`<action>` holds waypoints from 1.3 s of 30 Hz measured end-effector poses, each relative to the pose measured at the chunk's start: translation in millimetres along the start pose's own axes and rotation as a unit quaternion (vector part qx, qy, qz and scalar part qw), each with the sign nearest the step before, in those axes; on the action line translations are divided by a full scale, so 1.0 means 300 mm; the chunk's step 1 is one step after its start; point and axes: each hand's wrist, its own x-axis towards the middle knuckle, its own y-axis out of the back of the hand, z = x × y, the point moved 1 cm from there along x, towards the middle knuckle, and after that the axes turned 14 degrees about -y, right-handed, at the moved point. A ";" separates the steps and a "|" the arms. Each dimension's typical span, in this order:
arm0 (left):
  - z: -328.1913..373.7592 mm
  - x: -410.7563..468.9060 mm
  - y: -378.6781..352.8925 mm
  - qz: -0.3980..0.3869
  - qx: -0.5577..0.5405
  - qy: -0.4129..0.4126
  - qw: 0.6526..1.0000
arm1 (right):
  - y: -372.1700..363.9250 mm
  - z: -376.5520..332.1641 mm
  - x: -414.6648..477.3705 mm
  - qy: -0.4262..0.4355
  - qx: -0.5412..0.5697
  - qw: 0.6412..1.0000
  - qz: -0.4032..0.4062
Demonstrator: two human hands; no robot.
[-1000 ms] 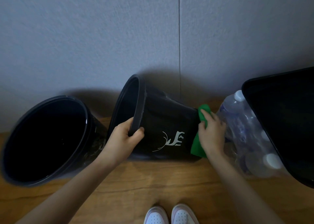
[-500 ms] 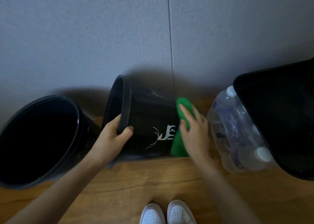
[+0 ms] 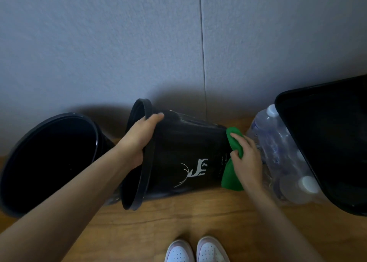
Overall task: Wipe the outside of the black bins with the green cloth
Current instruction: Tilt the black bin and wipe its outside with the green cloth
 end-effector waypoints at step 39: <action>-0.108 -0.117 -0.012 -0.044 0.087 -0.234 0.967 | -0.103 -0.269 -0.114 0.081 0.074 0.994 -0.017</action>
